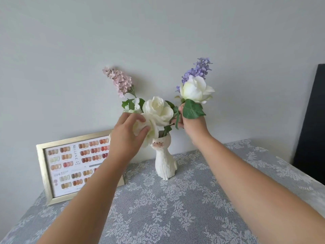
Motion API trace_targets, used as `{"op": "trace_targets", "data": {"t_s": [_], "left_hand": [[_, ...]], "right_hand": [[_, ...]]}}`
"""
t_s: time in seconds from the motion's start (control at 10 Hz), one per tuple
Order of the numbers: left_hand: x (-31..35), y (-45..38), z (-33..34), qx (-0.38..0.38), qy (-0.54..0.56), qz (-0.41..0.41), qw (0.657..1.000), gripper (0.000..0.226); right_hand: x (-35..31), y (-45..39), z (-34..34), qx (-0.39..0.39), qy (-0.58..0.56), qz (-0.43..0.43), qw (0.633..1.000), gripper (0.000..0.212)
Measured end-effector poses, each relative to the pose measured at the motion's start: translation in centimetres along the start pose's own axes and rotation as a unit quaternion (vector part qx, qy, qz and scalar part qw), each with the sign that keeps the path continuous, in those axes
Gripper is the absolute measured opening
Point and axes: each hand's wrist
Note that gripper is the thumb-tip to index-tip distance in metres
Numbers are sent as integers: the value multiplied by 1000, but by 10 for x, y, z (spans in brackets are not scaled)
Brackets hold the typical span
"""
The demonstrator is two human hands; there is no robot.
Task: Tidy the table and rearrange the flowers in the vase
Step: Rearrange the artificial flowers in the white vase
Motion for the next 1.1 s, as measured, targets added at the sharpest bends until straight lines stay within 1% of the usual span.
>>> {"op": "trace_targets", "data": {"t_s": [0.1, 0.2, 0.3, 0.4, 0.5, 0.6, 0.7, 0.8, 0.9, 1.0, 1.1], "left_hand": [[-1, -1, 1, 7, 12, -3, 1000, 17], [0, -3, 4, 4, 45, -9, 999, 13], [2, -5, 5, -7, 68, -14, 998, 13], [3, -7, 4, -12, 81, -14, 997, 13], [3, -7, 2, -13, 101, -20, 995, 13], [3, -6, 1, -18, 121, -28, 992, 12], [2, -5, 1, -24, 132, -33, 990, 12], [3, -4, -1, -30, 140, -25, 989, 11], [2, -4, -1, -37, 143, -24, 989, 10], [-1, -2, 0, -42, 156, -23, 987, 9], [-2, -1, 1, -40, 157, -12, 987, 11]], "right_hand": [[-9, 1, 1, -10, -15, -47, 999, 14], [-4, 7, 9, -13, -70, -52, 996, 8], [16, 15, 14, 7, -37, -24, 999, 19], [34, 24, 14, 19, 105, -51, 993, 7], [42, 29, 17, 15, 178, -83, 981, 8], [52, 31, 15, -16, 123, 1, 992, 23], [62, 28, 11, -30, 128, 40, 991, 40], [60, 20, 13, -31, 182, 13, 983, 23], [55, 11, 19, -39, 197, 2, 980, 2], [57, 5, 19, -22, 202, 2, 979, 7], [67, 5, 16, -20, 196, 15, 980, 4]]}}
Point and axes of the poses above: each hand's wrist, its own y-axis away from the middle knuckle, its own z-axis out of the palm, x = y × z, and after that the axes turned 13 degrees about -x, right-handed
